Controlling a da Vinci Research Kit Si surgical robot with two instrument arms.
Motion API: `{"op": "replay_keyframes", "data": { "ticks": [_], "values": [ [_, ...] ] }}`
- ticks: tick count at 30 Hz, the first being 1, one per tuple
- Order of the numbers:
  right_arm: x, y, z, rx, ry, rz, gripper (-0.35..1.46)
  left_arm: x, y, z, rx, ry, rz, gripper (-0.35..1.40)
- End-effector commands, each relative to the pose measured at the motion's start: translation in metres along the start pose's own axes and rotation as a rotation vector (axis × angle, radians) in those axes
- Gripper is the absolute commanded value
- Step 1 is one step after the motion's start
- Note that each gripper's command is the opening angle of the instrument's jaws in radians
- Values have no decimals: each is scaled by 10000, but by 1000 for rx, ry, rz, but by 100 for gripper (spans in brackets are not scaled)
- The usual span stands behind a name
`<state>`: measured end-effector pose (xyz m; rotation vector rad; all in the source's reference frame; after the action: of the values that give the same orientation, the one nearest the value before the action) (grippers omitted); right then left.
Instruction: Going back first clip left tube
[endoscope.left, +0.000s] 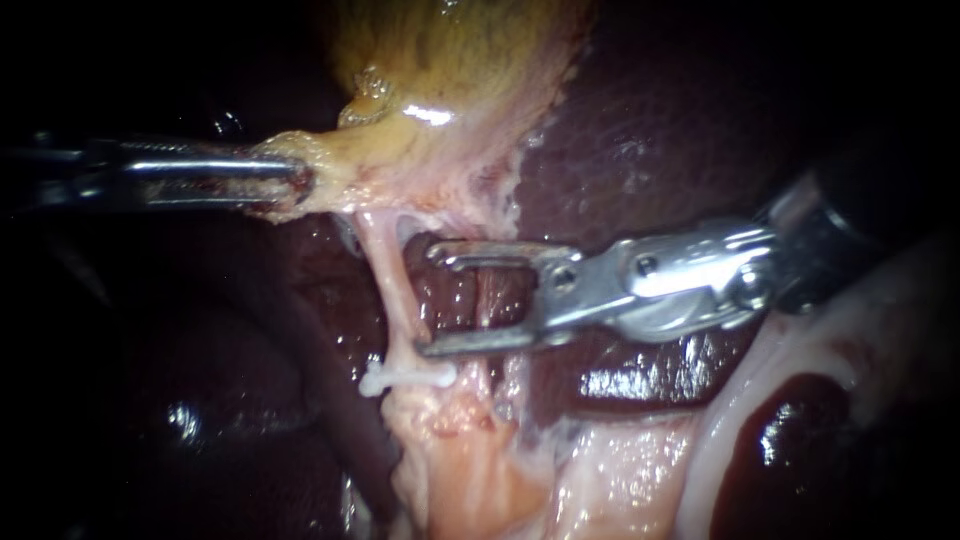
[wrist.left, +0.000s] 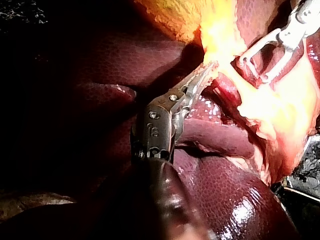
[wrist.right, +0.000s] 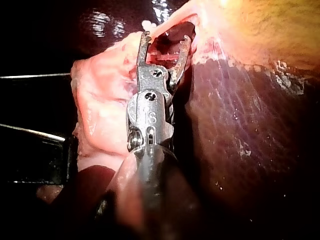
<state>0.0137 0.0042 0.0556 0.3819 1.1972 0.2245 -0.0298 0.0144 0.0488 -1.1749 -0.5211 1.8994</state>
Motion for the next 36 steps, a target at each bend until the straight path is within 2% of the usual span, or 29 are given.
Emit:
{"op": "replay_keyframes", "data": {
  "ticks": [1,6,12,20,36],
  "values": [
    [0,-1,-10,7,2,0,50,0,0,0,0,0,0,-35],
    [-6,0,-58,6,1,-20,50,0,0,1,0,0,0,-35],
    [-16,7,-84,7,1,-29,50,1,0,2,1,0,0,-35],
    [-20,7,-88,9,1,-30,50,2,-1,14,5,2,0,-35],
    [-23,10,-90,7,1,-30,50,-7,-8,62,-9,1,6,-35]
  ]
}}
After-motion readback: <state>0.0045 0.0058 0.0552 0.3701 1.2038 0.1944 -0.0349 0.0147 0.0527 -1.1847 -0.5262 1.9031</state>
